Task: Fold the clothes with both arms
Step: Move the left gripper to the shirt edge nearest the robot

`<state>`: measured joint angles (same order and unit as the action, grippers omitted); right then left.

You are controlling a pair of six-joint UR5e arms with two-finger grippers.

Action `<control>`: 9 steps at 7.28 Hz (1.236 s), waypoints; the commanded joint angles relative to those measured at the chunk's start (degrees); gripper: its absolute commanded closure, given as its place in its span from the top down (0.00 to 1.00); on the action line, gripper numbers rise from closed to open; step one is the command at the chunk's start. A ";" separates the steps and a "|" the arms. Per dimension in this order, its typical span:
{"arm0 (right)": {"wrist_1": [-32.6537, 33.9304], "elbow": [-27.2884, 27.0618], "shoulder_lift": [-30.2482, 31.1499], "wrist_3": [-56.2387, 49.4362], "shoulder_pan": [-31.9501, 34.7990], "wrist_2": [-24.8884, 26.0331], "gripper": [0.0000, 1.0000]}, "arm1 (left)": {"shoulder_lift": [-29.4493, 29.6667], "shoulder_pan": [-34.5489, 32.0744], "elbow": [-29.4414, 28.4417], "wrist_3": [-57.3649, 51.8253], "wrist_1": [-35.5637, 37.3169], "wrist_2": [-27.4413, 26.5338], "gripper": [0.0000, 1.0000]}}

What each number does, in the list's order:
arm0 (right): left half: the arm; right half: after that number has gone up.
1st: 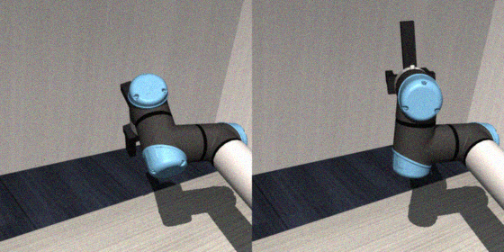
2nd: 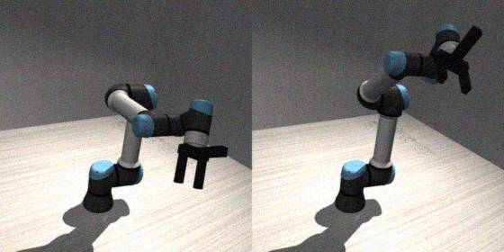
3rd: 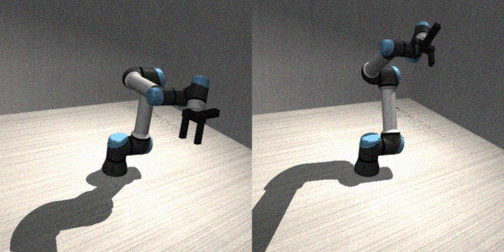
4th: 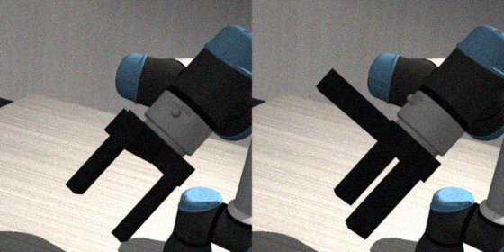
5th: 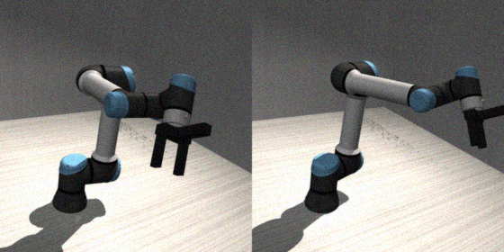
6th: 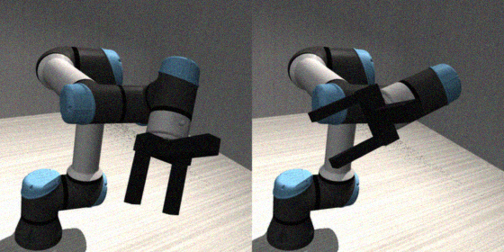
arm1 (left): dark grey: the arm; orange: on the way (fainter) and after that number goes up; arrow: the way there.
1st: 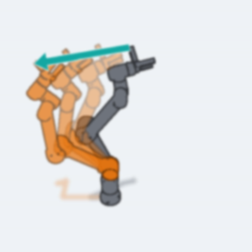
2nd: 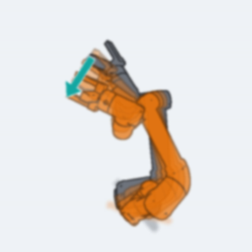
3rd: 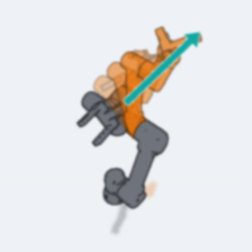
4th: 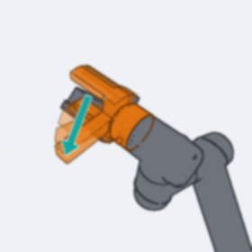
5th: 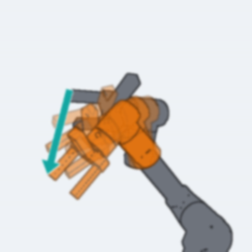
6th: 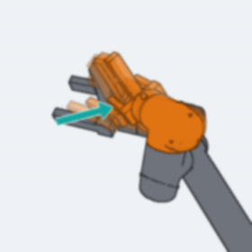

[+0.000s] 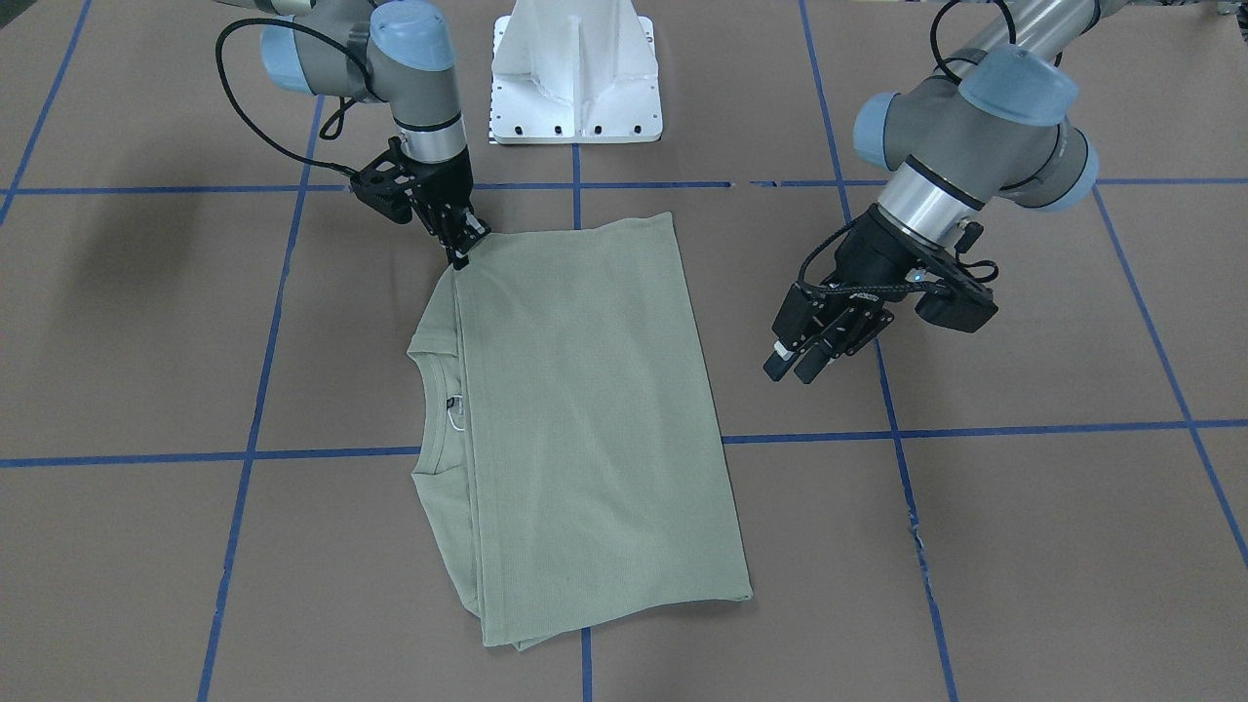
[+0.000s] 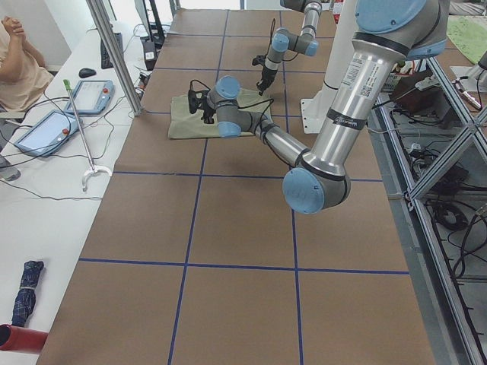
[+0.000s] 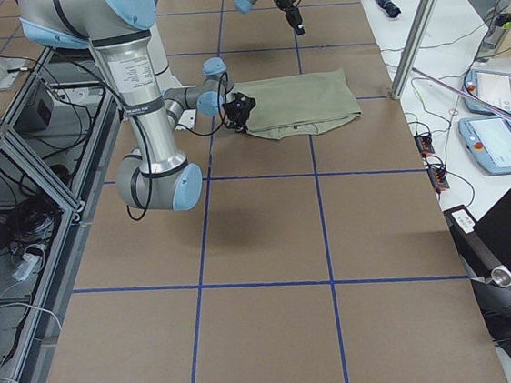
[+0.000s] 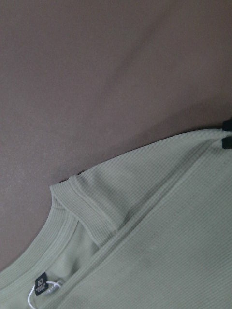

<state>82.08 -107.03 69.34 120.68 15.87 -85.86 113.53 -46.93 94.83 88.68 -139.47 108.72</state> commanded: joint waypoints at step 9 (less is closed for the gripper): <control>6.87 -9.33 1.50 1.31 -4.71 -0.54 0.00 | -10.87 25.45 15.56 23.46 7.60 -12.28 0.67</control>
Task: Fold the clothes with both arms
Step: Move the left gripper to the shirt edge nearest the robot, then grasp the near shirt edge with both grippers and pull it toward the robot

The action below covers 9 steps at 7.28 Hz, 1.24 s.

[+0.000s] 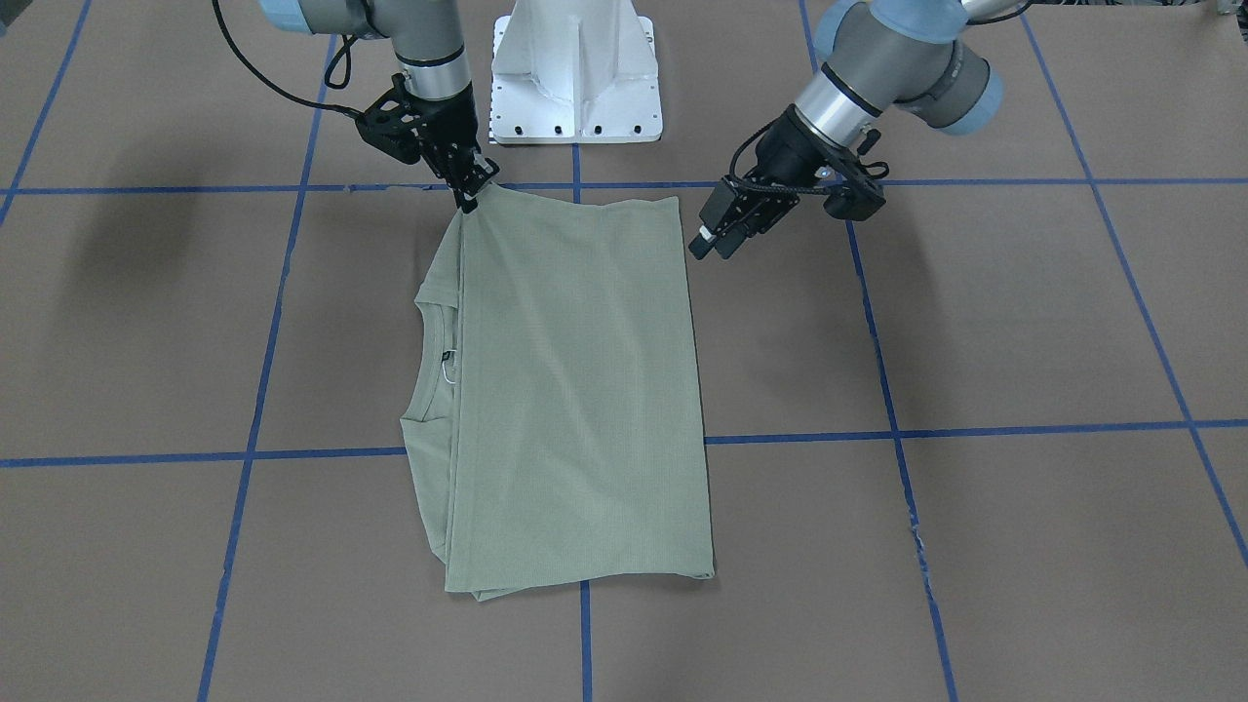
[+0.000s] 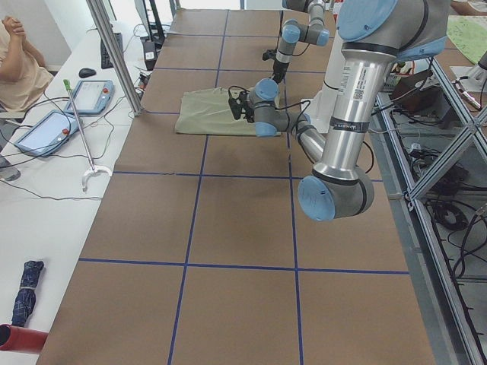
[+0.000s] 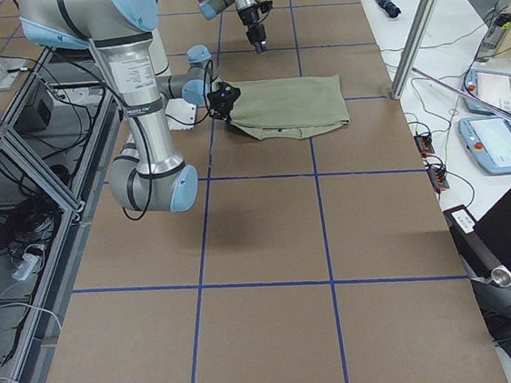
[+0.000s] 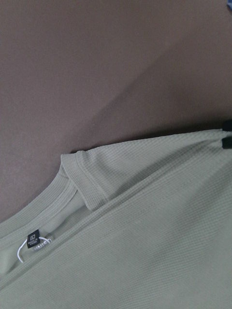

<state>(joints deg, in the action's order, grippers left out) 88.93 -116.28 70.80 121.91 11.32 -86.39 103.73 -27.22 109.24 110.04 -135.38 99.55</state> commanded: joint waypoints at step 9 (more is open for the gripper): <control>-0.08 -0.09 -0.05 0.08 -0.25 0.00 0.00 | -1.86 16.57 -0.17 2.20 8.21 -11.31 0.60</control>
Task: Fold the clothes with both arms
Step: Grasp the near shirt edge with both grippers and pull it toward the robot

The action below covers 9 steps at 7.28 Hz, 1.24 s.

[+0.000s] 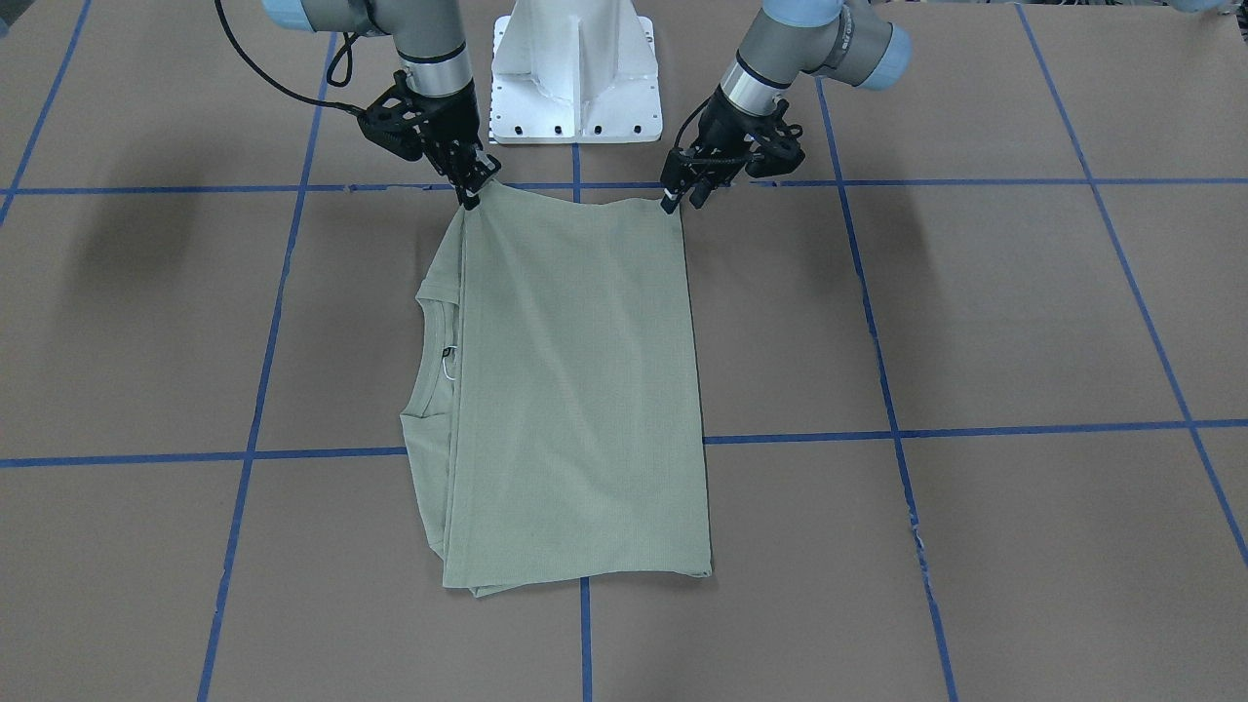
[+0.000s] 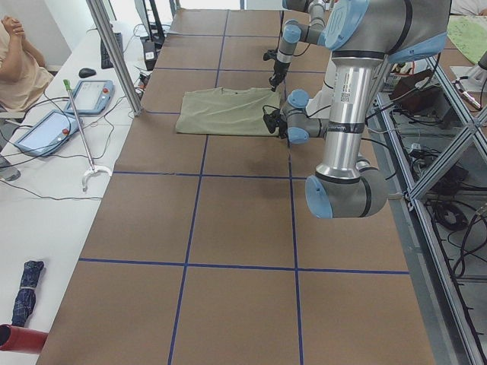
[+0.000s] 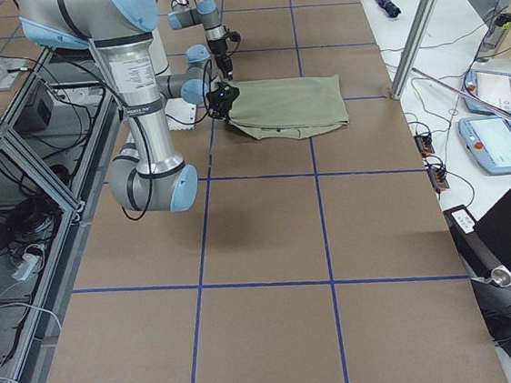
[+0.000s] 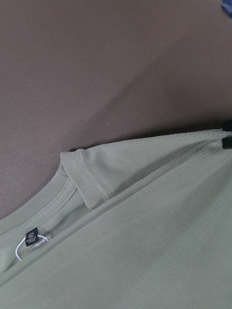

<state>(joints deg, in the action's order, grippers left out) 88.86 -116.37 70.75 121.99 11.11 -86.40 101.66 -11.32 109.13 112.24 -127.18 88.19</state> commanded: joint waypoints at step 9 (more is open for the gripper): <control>0.00 0.00 0.00 0.00 -0.03 0.09 0.00 | 0.20 1.48 -0.85 0.00 0.00 -0.03 0.38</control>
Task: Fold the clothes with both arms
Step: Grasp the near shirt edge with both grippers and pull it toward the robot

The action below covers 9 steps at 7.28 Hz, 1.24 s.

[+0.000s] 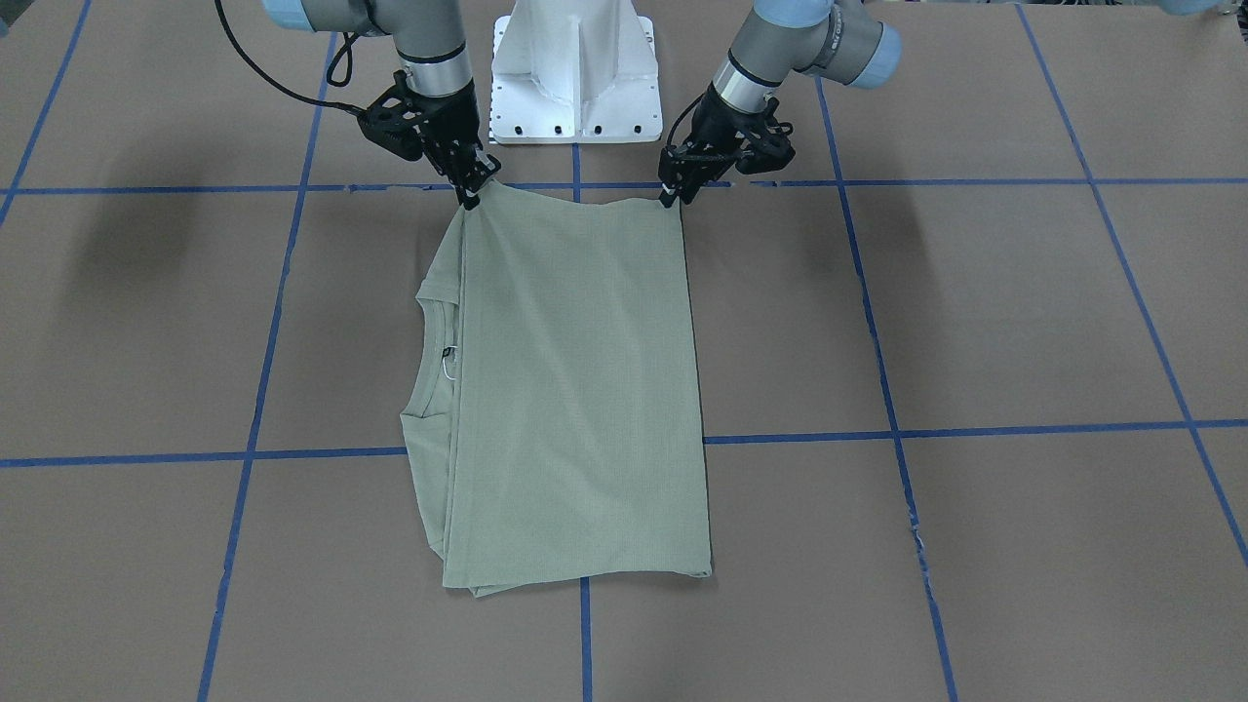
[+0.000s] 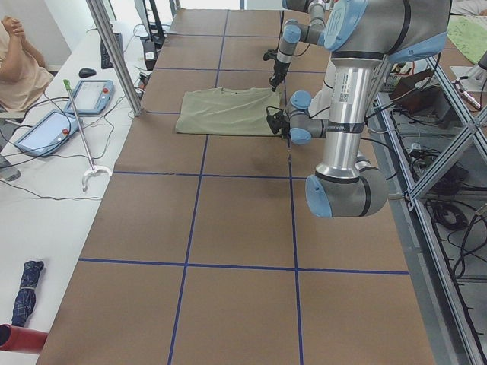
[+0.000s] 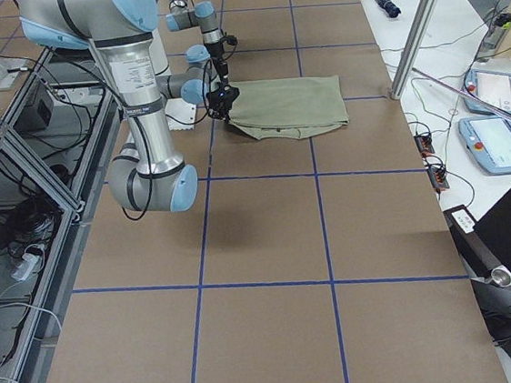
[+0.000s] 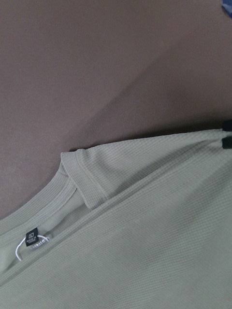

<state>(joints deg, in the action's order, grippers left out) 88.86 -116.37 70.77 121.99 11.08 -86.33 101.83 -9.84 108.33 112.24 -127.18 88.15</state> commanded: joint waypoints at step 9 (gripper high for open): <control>0.00 -3.68 0.68 0.09 -3.24 -0.06 0.00 | -3.65 5.09 11.72 6.40 0.18 -0.70 0.00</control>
<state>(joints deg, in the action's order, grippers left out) 88.86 -118.79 70.94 122.01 8.85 -86.26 98.86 -6.75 117.73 116.13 -127.04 87.91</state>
